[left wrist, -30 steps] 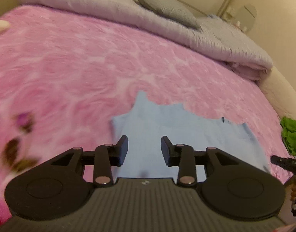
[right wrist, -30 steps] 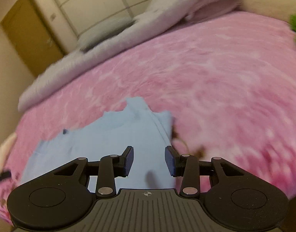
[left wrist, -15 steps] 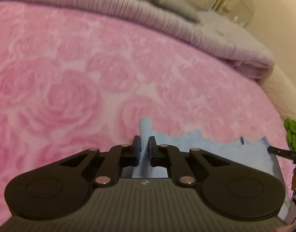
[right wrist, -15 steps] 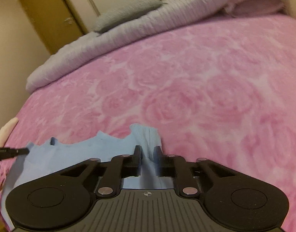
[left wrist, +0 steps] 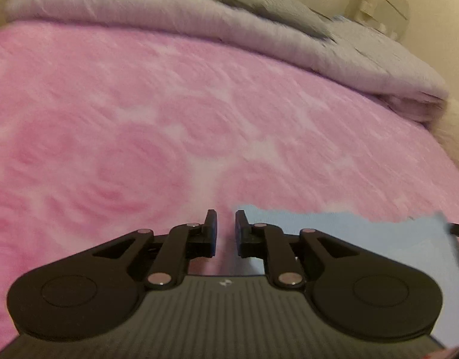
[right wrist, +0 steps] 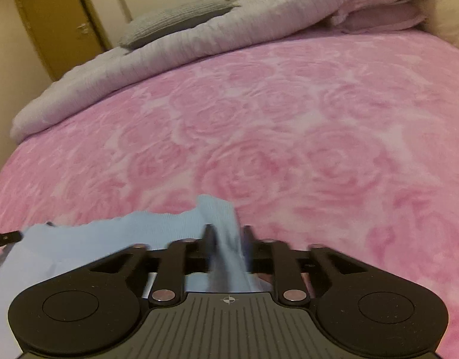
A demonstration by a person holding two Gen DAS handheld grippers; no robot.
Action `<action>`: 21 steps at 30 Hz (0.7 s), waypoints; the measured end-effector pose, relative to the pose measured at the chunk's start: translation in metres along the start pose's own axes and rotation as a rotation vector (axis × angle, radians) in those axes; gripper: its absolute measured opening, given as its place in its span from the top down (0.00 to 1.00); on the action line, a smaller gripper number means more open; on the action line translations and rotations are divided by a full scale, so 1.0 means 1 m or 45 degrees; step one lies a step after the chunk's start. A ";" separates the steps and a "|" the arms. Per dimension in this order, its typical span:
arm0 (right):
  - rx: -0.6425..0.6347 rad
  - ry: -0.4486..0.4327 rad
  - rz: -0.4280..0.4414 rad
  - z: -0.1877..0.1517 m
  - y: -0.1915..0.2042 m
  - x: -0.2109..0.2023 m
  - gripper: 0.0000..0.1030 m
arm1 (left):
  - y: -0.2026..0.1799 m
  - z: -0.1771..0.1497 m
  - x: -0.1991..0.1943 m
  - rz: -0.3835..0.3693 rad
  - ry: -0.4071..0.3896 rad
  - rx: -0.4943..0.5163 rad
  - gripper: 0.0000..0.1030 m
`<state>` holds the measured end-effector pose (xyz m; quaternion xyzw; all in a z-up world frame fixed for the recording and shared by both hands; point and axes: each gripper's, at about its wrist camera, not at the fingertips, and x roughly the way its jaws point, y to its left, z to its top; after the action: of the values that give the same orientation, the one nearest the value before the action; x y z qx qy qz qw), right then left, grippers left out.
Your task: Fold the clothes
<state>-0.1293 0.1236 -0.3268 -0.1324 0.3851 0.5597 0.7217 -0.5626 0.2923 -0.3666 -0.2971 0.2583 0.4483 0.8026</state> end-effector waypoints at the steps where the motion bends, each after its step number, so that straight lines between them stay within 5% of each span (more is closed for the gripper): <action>1: -0.008 -0.037 -0.053 -0.001 0.001 -0.012 0.50 | 0.002 0.001 -0.012 0.029 -0.033 -0.008 0.91; 3: -0.023 -0.105 -0.125 -0.004 0.005 -0.042 0.50 | 0.005 0.002 -0.037 0.088 -0.098 -0.024 0.91; 7: 0.029 -0.207 0.024 -0.039 0.019 -0.110 0.50 | -0.013 -0.024 -0.095 -0.088 -0.103 0.009 0.91; 10: 0.068 -0.143 0.127 -0.077 0.029 -0.130 0.50 | -0.025 -0.054 -0.110 -0.206 -0.008 0.023 0.90; 13: 0.126 -0.055 0.158 -0.111 0.029 -0.136 0.50 | -0.021 -0.080 -0.101 -0.164 0.079 -0.040 0.89; 18: 0.353 -0.021 -0.047 -0.137 -0.001 -0.155 0.50 | -0.022 -0.090 -0.120 -0.076 0.056 -0.071 0.93; 21: 0.640 -0.068 0.086 -0.153 -0.024 -0.181 0.50 | -0.037 -0.090 -0.142 -0.125 0.027 -0.050 0.93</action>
<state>-0.1834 -0.1078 -0.3079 0.0789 0.4972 0.4737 0.7227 -0.6102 0.1322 -0.3230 -0.3297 0.2432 0.4101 0.8149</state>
